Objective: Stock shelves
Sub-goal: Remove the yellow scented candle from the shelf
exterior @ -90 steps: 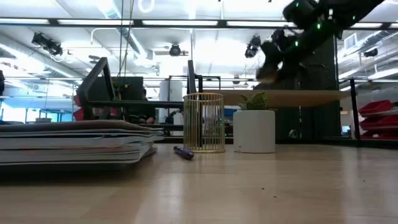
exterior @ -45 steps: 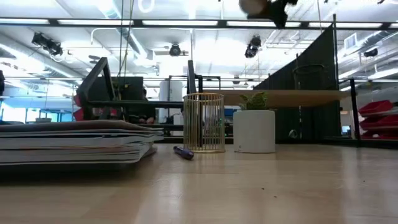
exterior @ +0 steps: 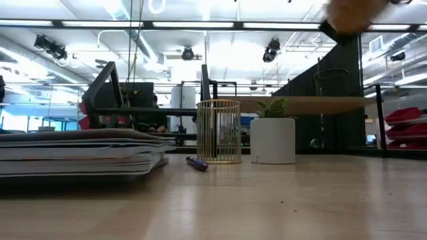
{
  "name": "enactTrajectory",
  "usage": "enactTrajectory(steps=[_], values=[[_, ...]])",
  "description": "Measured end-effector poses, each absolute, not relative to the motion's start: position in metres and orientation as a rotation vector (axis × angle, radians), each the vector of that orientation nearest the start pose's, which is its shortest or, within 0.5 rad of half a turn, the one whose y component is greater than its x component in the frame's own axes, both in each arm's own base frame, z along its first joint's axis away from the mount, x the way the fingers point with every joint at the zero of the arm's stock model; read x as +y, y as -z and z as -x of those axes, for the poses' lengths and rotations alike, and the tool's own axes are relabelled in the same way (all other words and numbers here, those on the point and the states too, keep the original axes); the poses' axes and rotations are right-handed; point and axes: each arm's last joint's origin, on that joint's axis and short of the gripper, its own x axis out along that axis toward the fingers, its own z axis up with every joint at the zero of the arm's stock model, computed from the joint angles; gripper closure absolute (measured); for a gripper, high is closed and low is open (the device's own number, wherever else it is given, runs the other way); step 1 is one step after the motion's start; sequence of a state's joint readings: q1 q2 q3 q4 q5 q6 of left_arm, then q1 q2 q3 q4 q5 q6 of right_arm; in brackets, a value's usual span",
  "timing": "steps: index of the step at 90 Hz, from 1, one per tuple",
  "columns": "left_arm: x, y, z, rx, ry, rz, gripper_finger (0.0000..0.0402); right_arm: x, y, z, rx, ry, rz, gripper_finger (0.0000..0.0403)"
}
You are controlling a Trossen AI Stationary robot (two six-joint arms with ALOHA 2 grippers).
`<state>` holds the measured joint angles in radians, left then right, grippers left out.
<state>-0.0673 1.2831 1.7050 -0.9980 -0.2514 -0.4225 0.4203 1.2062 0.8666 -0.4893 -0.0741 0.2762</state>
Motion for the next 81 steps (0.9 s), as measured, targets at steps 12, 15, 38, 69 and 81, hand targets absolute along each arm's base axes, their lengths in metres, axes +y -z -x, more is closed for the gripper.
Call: enactTrajectory(steps=[12, 15, 38, 69, 81], values=[[-0.008, -0.459, -0.224, 0.525, -0.284, 0.322, 0.0402, 0.110, -0.209, -0.226, 0.888, -0.362, 0.003, 0.0152], [-0.008, -0.459, -0.224, 0.525, -0.281, 0.323, 0.0402, 0.111, -0.200, -0.230, 0.875, -0.356, 0.012, 0.0152], [-0.008, -0.459, -0.224, 0.526, -0.278, 0.324, 0.0402, 0.108, -0.141, -0.279, 0.860, -0.281, 0.013, 0.0152], [-0.008, -0.460, -0.224, 0.524, -0.278, 0.325, 0.0402, 0.091, -0.117, -0.339, 0.781, -0.130, -0.015, 0.0152], [-0.008, -0.460, -0.225, 0.521, -0.278, 0.326, 0.0402, 0.083, -0.119, -0.355, 0.735, -0.109, -0.048, 0.0094]])
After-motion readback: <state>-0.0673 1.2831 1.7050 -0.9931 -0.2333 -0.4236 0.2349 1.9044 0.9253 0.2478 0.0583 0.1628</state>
